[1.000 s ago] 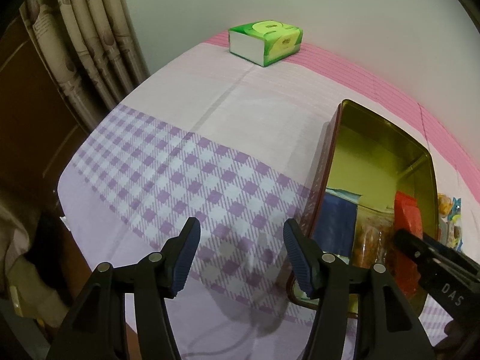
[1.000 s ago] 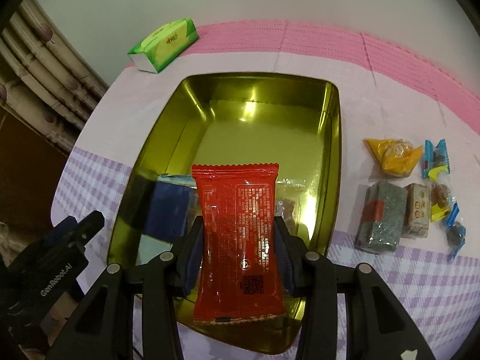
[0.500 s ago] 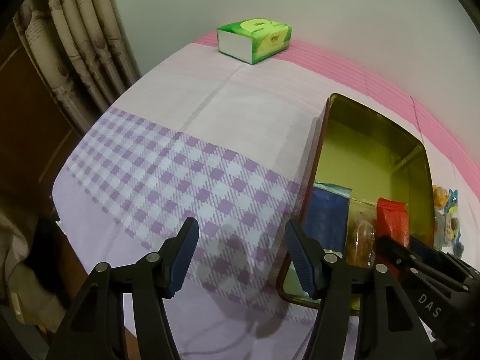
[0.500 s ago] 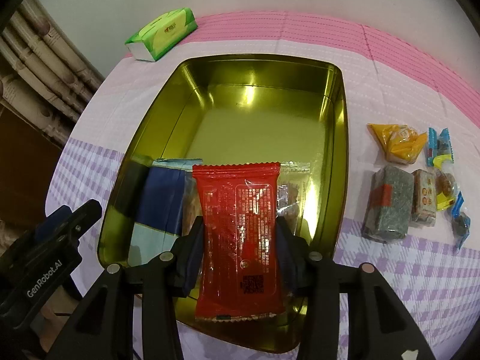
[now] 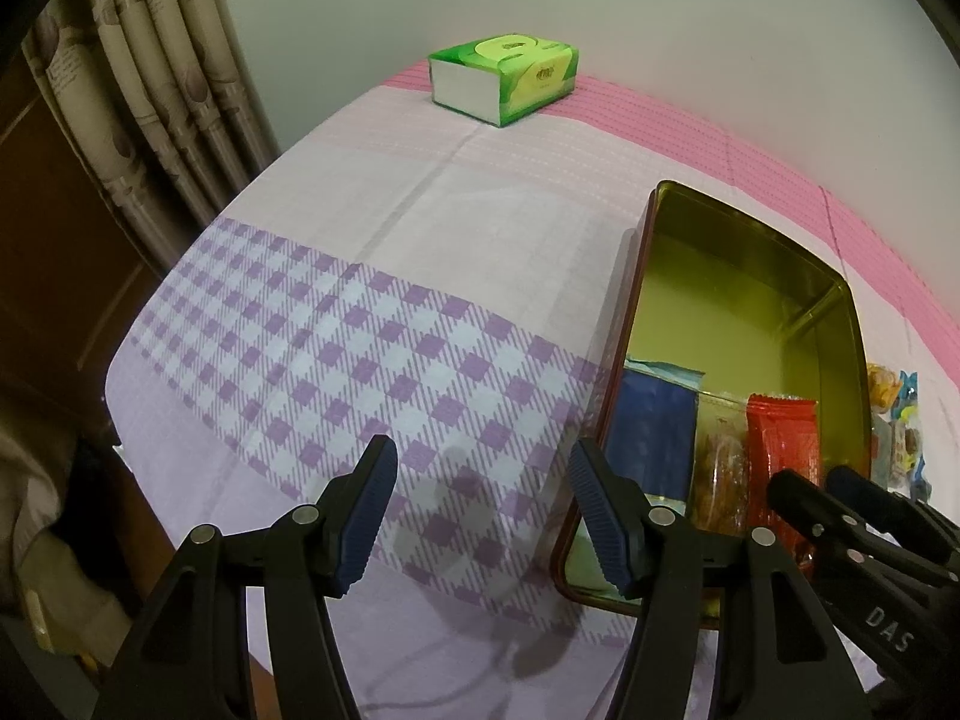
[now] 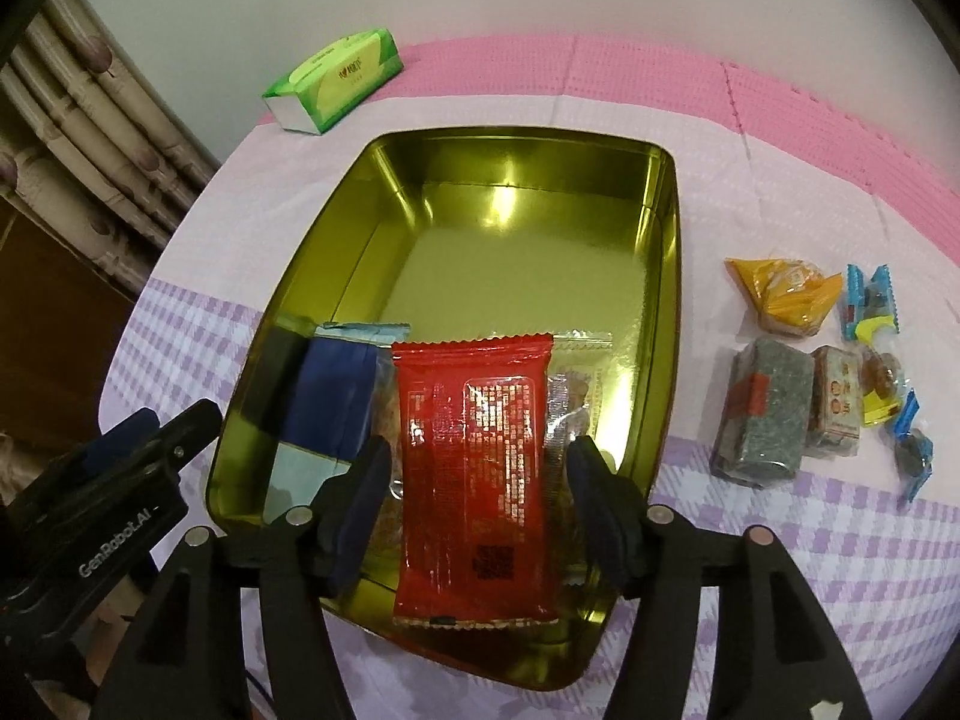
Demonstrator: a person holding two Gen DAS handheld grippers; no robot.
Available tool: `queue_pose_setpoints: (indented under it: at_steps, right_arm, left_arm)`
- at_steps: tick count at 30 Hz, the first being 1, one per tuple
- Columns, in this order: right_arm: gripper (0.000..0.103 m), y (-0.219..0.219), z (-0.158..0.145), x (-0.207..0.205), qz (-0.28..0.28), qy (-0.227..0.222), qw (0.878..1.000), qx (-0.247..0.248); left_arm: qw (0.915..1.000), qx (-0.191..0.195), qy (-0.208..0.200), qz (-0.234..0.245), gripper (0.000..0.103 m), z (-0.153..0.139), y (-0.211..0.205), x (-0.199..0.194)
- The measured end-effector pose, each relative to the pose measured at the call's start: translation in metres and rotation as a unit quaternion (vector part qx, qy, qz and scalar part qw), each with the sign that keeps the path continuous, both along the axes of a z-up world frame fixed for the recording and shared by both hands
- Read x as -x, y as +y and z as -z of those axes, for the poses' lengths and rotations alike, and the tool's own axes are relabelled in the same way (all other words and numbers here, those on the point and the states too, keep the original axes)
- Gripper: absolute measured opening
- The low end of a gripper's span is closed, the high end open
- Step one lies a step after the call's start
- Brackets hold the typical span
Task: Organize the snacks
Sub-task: 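Carry the red packet into the gold tin and open the right tool, then grasp the blue-wrapped egg candy with the right tool and lift it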
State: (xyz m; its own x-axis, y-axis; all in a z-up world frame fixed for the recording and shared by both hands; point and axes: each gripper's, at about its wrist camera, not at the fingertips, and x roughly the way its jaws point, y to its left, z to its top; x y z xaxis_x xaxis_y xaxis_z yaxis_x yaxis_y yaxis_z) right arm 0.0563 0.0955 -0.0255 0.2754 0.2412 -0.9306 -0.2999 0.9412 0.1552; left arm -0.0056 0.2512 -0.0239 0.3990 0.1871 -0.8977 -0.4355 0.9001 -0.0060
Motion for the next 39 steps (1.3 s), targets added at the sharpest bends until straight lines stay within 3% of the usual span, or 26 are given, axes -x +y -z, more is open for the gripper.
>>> queue_pose_setpoints:
  at_steps: [8,15,23,28,39]
  right_arm:
    - [0.059,-0.014,-0.026,0.008,-0.009,-0.037,0.999,-0.020]
    - [0.059,-0.064,-0.048,0.011,-0.005,-0.084,0.996,-0.018]
    - [0.059,-0.161,-0.031,0.003,0.035,-0.086,0.995,0.034]
    - [0.059,-0.211,-0.017,-0.004,0.027,-0.084,0.994,0.057]
    - [0.059,-0.240,0.005,-0.027,-0.029,-0.091,0.993,0.065]
  left_arm:
    - [0.9999,-0.001,-0.010,0.013,0.061,-0.003,-0.004,0.000]
    - [0.9998,-0.004,-0.013,0.014,0.061,-0.005,-0.003,0.000]
    - [0.9995,-0.017,-0.015,0.024,0.061,-0.006,-0.008,-0.001]
    - [0.9983,-0.029,-0.023,0.044,0.061,-0.009,-0.020,-0.001]
    - [0.9920,-0.042,-0.028,0.116,0.062,-0.018,-0.065,-0.004]
